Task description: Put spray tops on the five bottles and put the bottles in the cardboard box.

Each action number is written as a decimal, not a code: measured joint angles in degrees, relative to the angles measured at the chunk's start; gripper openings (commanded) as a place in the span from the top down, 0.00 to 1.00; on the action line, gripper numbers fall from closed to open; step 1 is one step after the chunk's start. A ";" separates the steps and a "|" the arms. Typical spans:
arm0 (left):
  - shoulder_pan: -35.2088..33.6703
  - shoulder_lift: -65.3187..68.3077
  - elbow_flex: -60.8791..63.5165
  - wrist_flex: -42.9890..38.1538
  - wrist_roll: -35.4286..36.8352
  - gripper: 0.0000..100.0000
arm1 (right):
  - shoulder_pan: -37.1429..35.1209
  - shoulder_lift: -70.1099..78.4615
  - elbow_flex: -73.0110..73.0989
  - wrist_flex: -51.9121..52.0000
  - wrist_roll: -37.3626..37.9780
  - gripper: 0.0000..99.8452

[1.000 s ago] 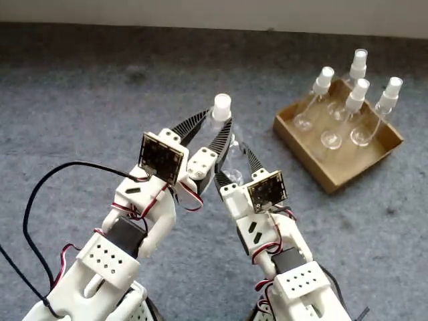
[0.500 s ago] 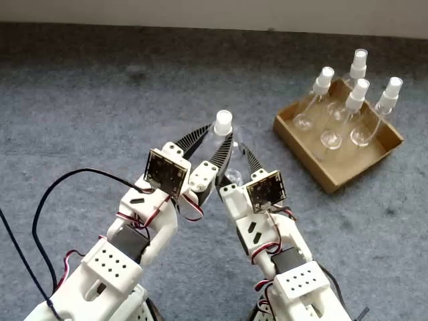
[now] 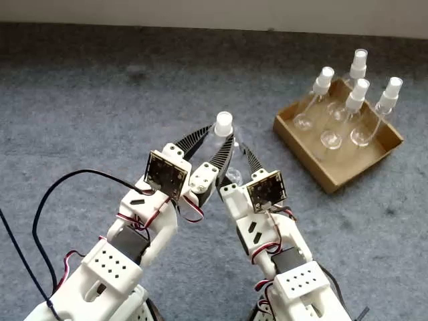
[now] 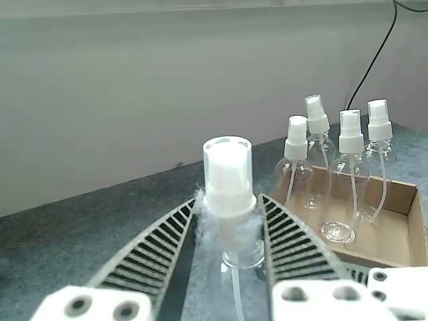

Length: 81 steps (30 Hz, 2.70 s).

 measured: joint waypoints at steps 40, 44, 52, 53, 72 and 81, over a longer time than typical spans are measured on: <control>-0.79 0.18 -0.97 3.60 0.00 0.97 | -0.09 0.00 0.00 0.00 0.00 0.99; -0.79 0.18 -0.97 3.60 0.00 0.96 | -0.09 0.00 0.00 0.00 0.00 0.99; -0.88 0.18 -0.97 3.60 -1.58 0.84 | -0.09 0.00 0.00 0.00 0.00 0.99; -0.88 0.18 -0.97 3.60 -2.46 0.82 | 0.00 0.00 0.00 0.00 0.00 0.99; -4.22 0.26 -0.88 3.60 -3.25 0.82 | 0.00 0.00 0.00 0.00 -0.09 0.99; -4.04 -4.48 -0.88 11.25 -3.25 0.82 | 0.00 0.00 0.00 0.00 -0.09 0.99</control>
